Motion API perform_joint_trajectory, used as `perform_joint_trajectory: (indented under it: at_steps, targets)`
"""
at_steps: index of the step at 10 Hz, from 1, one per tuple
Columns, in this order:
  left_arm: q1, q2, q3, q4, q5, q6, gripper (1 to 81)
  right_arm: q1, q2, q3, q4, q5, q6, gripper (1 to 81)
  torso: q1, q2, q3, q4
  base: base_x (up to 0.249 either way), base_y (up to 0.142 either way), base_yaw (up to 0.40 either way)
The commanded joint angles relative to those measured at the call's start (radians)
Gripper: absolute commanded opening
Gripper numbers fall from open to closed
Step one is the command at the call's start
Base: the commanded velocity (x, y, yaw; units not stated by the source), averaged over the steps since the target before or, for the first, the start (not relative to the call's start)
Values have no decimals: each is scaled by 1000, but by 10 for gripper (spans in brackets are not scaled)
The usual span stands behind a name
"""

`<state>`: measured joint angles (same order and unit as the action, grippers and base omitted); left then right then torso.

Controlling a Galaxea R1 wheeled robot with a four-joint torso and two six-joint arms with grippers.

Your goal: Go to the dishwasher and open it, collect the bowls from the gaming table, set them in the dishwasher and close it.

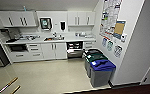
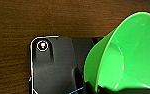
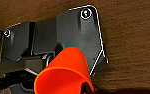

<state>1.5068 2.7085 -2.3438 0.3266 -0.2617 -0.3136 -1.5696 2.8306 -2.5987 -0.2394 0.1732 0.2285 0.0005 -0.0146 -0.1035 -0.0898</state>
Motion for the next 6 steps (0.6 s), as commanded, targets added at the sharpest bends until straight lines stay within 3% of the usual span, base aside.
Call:
perform_joint_trajectory:
  at_steps: [1, 6]
  targets:
    - [-36, -21, 12, 15, 30, 4, 10, 36, -18, -4, 2, -47, 2, 10, 0, 0, 0, 0, 179, 0, 0]
    - [-36, -25, 14, 15, 10, 2, 10, 39, -20, -4, 2, -50, 2, 10, 0, 0, 0, 0, 155, 0, 0]
